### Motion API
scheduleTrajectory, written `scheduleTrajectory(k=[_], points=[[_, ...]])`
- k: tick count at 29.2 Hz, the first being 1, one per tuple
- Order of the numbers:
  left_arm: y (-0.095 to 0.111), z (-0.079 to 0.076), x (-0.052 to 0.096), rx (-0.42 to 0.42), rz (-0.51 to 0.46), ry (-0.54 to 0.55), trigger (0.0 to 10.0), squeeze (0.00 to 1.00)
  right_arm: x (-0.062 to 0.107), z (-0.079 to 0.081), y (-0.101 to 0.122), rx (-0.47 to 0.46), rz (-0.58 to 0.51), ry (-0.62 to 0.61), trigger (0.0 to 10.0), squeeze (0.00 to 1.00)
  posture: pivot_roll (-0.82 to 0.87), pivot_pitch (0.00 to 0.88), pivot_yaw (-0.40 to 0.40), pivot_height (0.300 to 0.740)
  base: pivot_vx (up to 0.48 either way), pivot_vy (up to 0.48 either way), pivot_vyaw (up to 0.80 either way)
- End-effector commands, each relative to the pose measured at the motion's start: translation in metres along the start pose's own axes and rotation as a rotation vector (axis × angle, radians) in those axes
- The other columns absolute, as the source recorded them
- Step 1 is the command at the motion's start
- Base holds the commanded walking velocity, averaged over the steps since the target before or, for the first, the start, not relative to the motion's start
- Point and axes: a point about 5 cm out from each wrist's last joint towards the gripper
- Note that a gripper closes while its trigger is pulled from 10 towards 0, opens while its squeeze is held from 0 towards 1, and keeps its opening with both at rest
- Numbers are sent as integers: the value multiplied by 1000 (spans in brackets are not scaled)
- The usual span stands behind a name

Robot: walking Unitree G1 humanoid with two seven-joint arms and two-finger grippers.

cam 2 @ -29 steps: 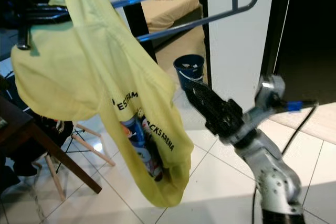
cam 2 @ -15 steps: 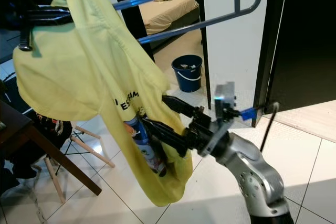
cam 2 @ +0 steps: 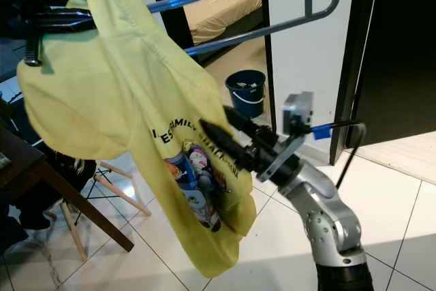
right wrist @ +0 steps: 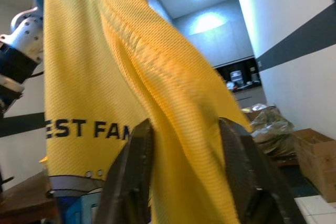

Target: Hang hanger

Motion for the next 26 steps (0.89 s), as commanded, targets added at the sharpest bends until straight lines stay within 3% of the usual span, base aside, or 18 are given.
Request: scheduleTrajectory(k=[1, 11, 20, 21, 22, 26], points=[[3, 1, 2, -12, -9, 5, 10000, 0, -1, 0, 1, -11, -22, -2, 0, 0, -78, 0, 187, 740, 0, 0, 0], [3, 2, 6, -15, -6, 25, 10000, 0, 12, -23, 12, 14, -87, -149, 0, 0, -78, 0, 183, 740, 0, 0, 0], [3, 0, 7, -12, -5, 25, 10000, 0, 13, -19, 8, -10, -70, -108, 0, 0, -76, 0, 183, 740, 0, 0, 0], [3, 0, 6, -11, -8, 23, 10000, 0, 13, -18, 7, -34, -70, -95, 2784, 0, -74, 0, 180, 740, 0, 0, 0], [3, 0, 5, -5, -19, 14, 10000, 0, 12, -11, 13, -127, -157, -29, 10000, 1000, -74, 0, 180, 740, 0, 0, 0], [3, 0, 5, -5, -19, 14, 10000, 0, 12, -11, 13, -127, -157, -29, 10000, 1000, -74, 0, 180, 740, 0, 0, 0]])
Point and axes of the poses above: a point about 5 cm out from each wrist's last joint towards the gripper, its own x axis pointing back from the gripper into the wrist, its own y axis along the axis of the wrist's last joint, z = x × y, and after that the axes turned 3 degrees about x, right-handed
